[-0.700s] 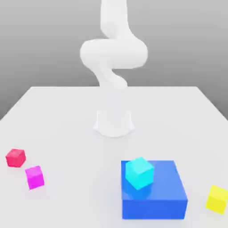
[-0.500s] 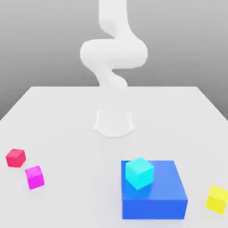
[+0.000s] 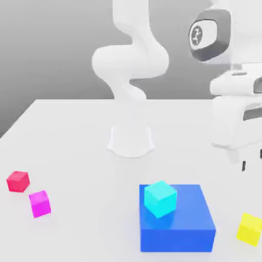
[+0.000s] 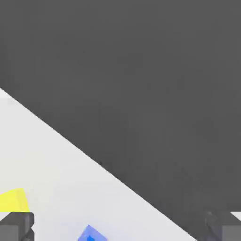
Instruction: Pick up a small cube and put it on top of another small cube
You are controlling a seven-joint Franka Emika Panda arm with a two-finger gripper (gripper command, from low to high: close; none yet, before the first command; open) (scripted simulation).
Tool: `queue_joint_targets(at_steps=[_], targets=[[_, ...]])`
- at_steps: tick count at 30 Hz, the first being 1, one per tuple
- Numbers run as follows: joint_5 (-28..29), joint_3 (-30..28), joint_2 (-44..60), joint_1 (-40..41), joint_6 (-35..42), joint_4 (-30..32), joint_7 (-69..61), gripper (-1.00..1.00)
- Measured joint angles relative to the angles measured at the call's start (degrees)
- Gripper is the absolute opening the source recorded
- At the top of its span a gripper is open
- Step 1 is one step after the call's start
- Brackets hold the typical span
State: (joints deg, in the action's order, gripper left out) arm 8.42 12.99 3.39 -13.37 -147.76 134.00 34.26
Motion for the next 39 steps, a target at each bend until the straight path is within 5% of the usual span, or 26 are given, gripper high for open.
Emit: queue_joint_targets(at_steps=[11,12,24,30,39], targets=[[6.7,-0.3,22.9,-6.8,-10.5,-1.0,-0.8,0.0],[7.4,-1.2,24.7,-7.6,-11.8,-1.4,-0.2,-1.0],[3.7,2.2,17.6,-4.9,-6.0,-0.5,-3.3,-1.0],[2.2,-5.5,16.1,2.4,-5.9,-1.9,-0.5,-1.0],[-0.9,-18.7,9.4,13.9,-6.4,5.4,6.9,-1.0]])
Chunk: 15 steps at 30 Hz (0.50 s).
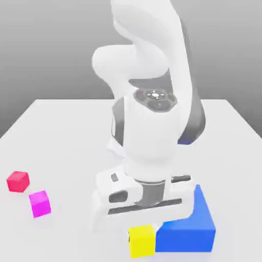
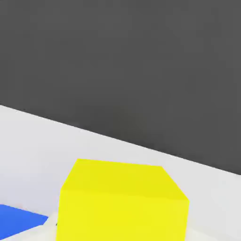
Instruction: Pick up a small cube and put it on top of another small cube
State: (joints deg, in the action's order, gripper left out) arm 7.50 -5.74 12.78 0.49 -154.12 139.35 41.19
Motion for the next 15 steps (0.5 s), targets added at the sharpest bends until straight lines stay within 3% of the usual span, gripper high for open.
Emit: queue_joint_targets(at_steps=[6,10,12,15], targets=[[-2.0,-10.6,-6.5,9.2,-0.3,7.3,6.8,-1.0],[-4.2,-17.1,-10.5,22.0,-0.3,11.7,11.2,-1.0],[-9.8,-19.3,-8.8,27.7,-1.9,12.6,10.9,-1.0],[-18.7,-16.0,-3.0,31.4,-6.7,12.5,6.3,-1.0]])
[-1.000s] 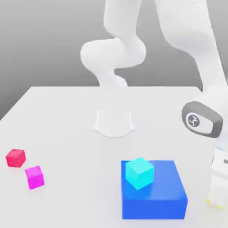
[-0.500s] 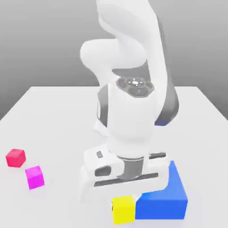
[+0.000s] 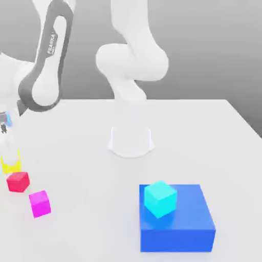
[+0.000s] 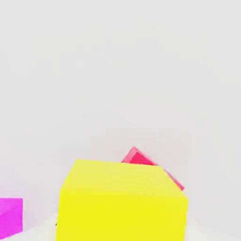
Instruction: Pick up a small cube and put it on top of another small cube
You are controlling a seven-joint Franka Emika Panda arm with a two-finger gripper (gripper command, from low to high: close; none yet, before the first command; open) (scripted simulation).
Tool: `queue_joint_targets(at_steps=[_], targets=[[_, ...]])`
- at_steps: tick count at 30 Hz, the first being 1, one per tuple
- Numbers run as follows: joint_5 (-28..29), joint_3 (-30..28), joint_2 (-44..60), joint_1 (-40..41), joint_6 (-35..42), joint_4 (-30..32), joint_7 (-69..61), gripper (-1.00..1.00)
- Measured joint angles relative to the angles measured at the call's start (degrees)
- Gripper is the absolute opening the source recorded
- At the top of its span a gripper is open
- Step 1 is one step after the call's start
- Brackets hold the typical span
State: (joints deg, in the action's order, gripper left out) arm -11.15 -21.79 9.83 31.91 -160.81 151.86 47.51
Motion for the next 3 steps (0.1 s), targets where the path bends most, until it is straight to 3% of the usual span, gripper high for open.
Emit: queue_joint_targets(at_steps=[1,3], targets=[[-2.0,1.3,1.7,1.0,-1.3,-0.1,-1.4,1.0],[-2.0,1.3,1.7,1.0,-1.3,-0.1,-1.4,1.0]])
